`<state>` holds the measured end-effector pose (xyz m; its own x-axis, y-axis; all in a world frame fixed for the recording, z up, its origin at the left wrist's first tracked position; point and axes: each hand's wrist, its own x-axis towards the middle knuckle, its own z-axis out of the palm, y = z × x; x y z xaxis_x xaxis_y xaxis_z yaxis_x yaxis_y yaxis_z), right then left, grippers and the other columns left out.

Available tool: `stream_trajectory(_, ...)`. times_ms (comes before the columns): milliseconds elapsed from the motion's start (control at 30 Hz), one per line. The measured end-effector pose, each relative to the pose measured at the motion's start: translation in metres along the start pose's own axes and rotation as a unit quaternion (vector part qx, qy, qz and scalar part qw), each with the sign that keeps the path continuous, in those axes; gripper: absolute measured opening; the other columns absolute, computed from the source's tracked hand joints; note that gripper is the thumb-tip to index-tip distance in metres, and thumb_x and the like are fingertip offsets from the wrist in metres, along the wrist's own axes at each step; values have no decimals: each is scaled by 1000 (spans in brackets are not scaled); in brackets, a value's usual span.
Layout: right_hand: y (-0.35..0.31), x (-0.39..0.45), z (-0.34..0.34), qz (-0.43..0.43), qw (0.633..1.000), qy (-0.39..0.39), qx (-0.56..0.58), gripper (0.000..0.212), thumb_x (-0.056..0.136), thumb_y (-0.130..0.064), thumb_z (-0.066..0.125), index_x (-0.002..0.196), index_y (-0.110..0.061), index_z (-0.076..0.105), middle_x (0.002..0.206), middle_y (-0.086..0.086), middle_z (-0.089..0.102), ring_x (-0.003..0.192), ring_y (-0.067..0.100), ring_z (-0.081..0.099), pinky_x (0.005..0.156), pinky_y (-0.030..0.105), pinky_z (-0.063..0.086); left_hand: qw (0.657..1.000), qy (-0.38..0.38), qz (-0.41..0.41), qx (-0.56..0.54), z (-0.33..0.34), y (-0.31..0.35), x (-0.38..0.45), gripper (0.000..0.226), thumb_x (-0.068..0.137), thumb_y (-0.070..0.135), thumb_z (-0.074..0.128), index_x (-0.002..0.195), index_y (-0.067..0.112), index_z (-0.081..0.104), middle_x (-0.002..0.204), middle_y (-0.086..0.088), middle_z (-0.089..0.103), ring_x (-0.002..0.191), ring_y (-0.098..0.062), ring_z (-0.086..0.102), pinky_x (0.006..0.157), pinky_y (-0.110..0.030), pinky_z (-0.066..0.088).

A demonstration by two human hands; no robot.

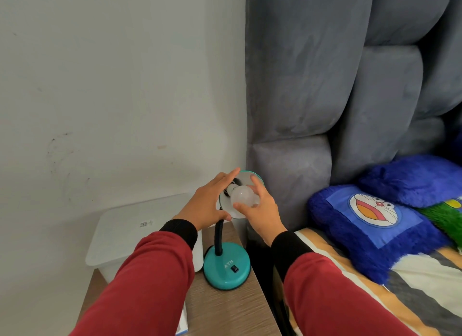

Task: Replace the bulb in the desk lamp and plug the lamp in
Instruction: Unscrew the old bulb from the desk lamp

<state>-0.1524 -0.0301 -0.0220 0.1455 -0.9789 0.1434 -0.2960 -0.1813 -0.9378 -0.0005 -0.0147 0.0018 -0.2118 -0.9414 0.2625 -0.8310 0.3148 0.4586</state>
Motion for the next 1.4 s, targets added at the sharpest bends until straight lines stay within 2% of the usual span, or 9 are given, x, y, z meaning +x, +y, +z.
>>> stream_trajectory(233, 0, 2, -2, -16, 998, -7, -54, 66, 78, -4, 66, 134, -34, 48, 137, 5, 44, 126, 21, 44, 107, 30, 39, 1000, -1, -3, -2, -1, 3, -2, 113, 71, 12, 81, 148, 45, 6, 141, 14, 35, 116, 1, 37, 97, -11, 27)
stream_trajectory(367, -2, 4, -3, -12, 1000, -2, -27, 76, 75, -1, 66, 140, -32, 40, 139, 2, 41, 128, 21, 43, 102, 43, 48, 1000, -2, -6, -1, -2, 4, -3, 112, 71, 12, 81, 149, 44, 6, 143, 13, 33, 117, 1, 35, 99, -12, 27)
stream_trajectory(500, 1, 1, -4, -39, 999, 17, -25, 52, 81, -27, 72, 129, -31, 55, 129, -5, 48, 119, 6, 41, 104, 23, 34, 1000, -4, -1, -1, -1, 3, -1, 114, 70, 12, 81, 148, 46, 5, 136, 15, 38, 112, 0, 40, 100, -16, 38)
stream_trajectory(600, 1, 1, -2, -52, 997, 36, -35, 39, 85, -22, 68, 123, -30, 61, 132, -2, 54, 120, 6, 43, 110, 30, 36, 1000, -3, -2, 4, -2, 4, -1, 113, 71, 12, 81, 149, 44, 6, 138, 13, 37, 111, 0, 38, 97, -13, 33)
stream_trajectory(733, -1, 0, -1, -30, 998, 26, -49, 67, 84, -14, 69, 143, -25, 39, 141, 4, 44, 131, 19, 42, 109, 30, 34, 1000, -3, -6, 3, -2, 4, -2, 113, 71, 12, 81, 148, 44, 5, 140, 13, 35, 115, -2, 39, 98, -13, 31)
stream_trajectory(933, 2, -2, -3, -30, 996, 38, -70, 72, 81, -10, 71, 144, -20, 39, 145, 6, 42, 130, 21, 44, 110, 30, 37, 1000, -3, -8, 5, -1, 4, -3, 113, 71, 13, 81, 148, 45, 5, 140, 14, 35, 116, -2, 39, 97, -12, 28)
stream_trajectory(1033, 3, -1, -8, -18, 997, 47, -50, 77, 76, -11, 76, 143, -18, 39, 143, 4, 46, 124, 19, 50, 103, 25, 41, 1000, -1, -11, 10, -2, 4, -3, 113, 70, 13, 81, 149, 45, 5, 140, 14, 35, 115, 0, 37, 97, -12, 28)
stream_trajectory(1233, 0, -3, -16, -34, 997, 46, -45, 76, 76, -14, 77, 142, -21, 42, 138, 2, 47, 95, 11, 53, 87, 17, 42, 1000, -5, -15, 19, -2, 7, -2, 114, 71, 12, 81, 149, 43, 4, 141, 12, 35, 126, -11, 41, 100, -14, 29)
stream_trajectory(1400, -6, -11, -24, -22, 997, 47, -65, 74, 74, -19, 78, 140, -21, 44, 137, 5, 49, 120, 21, 54, 105, 34, 45, 999, -4, -33, 18, -6, 14, -7, 121, 70, 16, 82, 150, 38, -5, 151, 8, 29, 136, -14, 35, 105, -18, 26)
